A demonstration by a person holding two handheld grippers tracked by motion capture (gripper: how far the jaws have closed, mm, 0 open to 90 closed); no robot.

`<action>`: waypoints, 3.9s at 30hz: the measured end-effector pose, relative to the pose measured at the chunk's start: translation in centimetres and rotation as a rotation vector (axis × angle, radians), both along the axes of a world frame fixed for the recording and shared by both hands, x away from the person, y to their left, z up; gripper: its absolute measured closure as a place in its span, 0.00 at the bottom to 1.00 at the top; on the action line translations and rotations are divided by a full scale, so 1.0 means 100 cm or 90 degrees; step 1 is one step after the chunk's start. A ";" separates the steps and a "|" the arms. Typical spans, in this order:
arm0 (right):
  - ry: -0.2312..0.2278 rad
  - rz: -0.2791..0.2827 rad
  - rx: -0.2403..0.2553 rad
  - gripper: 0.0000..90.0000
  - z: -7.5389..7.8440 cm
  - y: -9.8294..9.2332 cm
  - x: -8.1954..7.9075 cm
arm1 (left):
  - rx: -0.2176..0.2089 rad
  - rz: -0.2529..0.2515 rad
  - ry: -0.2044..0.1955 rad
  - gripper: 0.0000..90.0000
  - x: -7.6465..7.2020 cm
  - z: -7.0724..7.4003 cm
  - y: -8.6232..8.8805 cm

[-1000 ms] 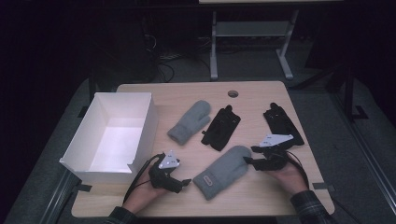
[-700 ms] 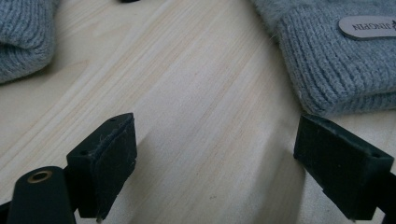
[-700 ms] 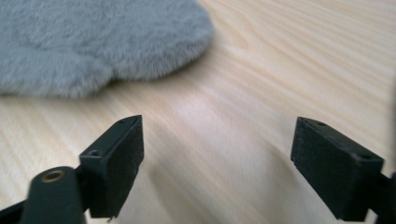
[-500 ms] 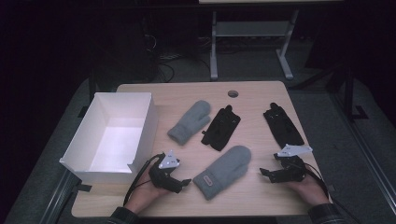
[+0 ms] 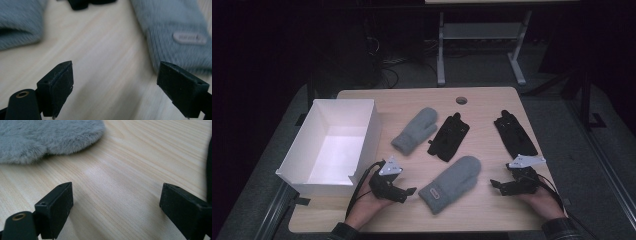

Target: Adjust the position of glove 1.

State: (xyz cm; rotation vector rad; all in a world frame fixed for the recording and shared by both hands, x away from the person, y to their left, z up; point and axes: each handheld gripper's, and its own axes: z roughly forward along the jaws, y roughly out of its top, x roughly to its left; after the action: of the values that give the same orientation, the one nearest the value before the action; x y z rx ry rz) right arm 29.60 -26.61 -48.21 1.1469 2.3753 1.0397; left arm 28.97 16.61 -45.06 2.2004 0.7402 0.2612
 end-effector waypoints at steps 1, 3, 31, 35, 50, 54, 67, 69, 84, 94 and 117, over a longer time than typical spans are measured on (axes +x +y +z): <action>0.001 -0.001 0.000 0.13 0.000 0.000 0.000 | 0.001 0.008 -0.002 0.15 0.001 0.002 -0.002; 0.003 -0.002 0.001 0.13 0.000 0.000 0.000 | 0.008 0.014 -0.006 0.15 0.004 0.006 -0.005; 0.004 -0.005 0.001 0.13 0.000 0.001 -0.001 | 0.034 0.097 -0.032 0.16 0.119 0.031 -0.039; 0.003 -0.005 0.001 0.13 0.000 0.001 -0.001 | 0.040 0.108 -0.027 0.18 0.141 0.031 -0.040; 0.004 -0.005 0.001 0.13 0.000 0.001 -0.001 | 0.070 0.117 -0.026 0.41 0.185 0.015 -0.044; 0.003 -0.005 0.001 0.13 0.000 0.001 -0.001 | 0.078 0.115 -0.007 0.48 0.190 0.007 -0.042; 0.003 -0.005 0.001 0.13 0.000 0.001 -0.001 | 0.063 0.117 0.028 0.81 0.192 -0.006 -0.039; 0.003 -0.005 0.001 0.13 0.000 0.001 -0.001 | 0.064 0.116 0.027 0.86 0.192 -0.004 -0.039; 0.004 -0.005 0.001 0.13 0.000 0.001 -0.001 | 0.003 0.103 0.063 0.90 0.175 0.023 -0.039; 0.003 -0.005 0.001 0.13 0.000 0.001 -0.001 | -0.044 0.067 0.072 0.90 0.143 0.048 -0.038; 0.001 -0.004 0.000 0.13 0.000 0.001 0.000 | -0.063 -0.030 0.098 0.90 0.063 0.065 -0.058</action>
State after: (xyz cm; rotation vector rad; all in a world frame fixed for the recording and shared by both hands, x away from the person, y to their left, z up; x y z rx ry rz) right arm 29.57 -26.54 -48.21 1.1553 2.3712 1.0365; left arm 35.31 10.78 -38.52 2.1581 0.7670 0.0314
